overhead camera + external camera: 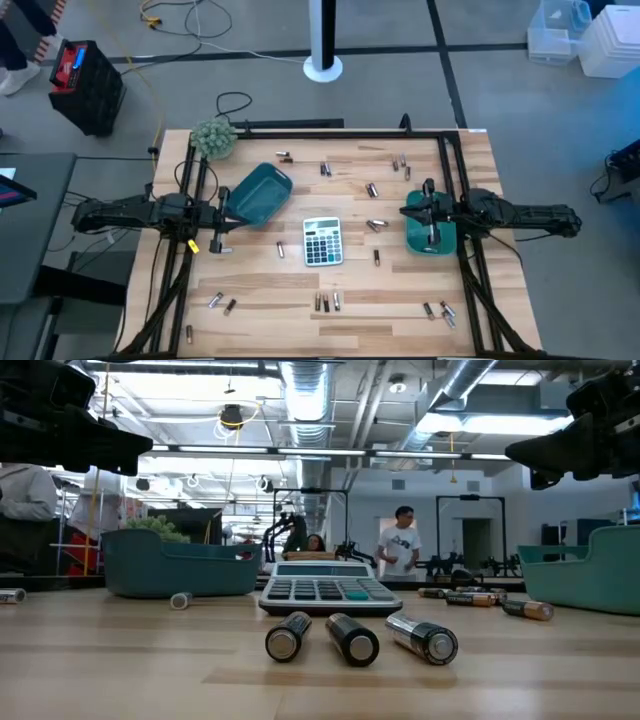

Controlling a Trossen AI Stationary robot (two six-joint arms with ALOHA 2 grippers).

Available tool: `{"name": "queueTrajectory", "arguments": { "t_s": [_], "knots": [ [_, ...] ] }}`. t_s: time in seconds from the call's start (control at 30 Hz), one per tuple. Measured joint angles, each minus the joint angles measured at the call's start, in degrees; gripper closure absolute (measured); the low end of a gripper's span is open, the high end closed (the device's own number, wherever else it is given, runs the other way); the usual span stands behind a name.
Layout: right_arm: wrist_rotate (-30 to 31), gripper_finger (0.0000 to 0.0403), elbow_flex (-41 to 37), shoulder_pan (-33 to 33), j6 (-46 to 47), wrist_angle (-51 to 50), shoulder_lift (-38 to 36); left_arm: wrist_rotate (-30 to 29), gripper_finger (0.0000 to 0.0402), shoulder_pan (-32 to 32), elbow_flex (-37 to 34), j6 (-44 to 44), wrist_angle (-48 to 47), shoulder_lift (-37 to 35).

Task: Sort batteries
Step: Put the silver/black battery into the blue bin

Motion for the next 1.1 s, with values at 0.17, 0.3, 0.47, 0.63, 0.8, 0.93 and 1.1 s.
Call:
{"name": "queueTrajectory", "arguments": {
  "t_s": [0.17, 0.3, 0.47, 0.63, 0.8, 0.93, 1.1],
  "knots": [
    [0.0, 0.0359, 0.0, 0.0, 0.0, 0.0, 0.0, 0.0, 0.0401, 0.0, 0.0, 0.0, 0.0, 0.0],
    [0.0, 0.0359, 0.0, 0.0, 0.0, 0.0, 0.0, 0.0, 0.0401, 0.0, 0.0, 0.0, 0.0, 0.0],
    [0.0, 0.0359, 0.0, 0.0, 0.0, 0.0, 0.0, 0.2, 0.0401, 0.0, 0.0, 6.5, 7.3, -0.1],
    [0.0, 0.0359, 0.0, 0.0, 0.0, 0.0, 0.0, 0.2, 0.0401, 0.0, 0.0, 5.2, 12.7, 0.0],
    [0.0, 0.0359, 0.0, 0.0, 0.0, 0.0, 0.0, 0.2, 0.0401, 0.2, 0.0, -1.6, 23.3, 0.2],
    [0.0, 0.0359, 0.0, 0.0, 0.0, 0.0, 0.0, -0.4, 0.0401, 0.2, 0.6, -15.2, 25.9, 0.9],
    [0.0, 0.0359, 0.0, 0.0, 0.0, 0.0, 0.0, 5.5, 0.0401, -1.2, 2.7, -28.5, 25.2, 7.6]
  ]
}}
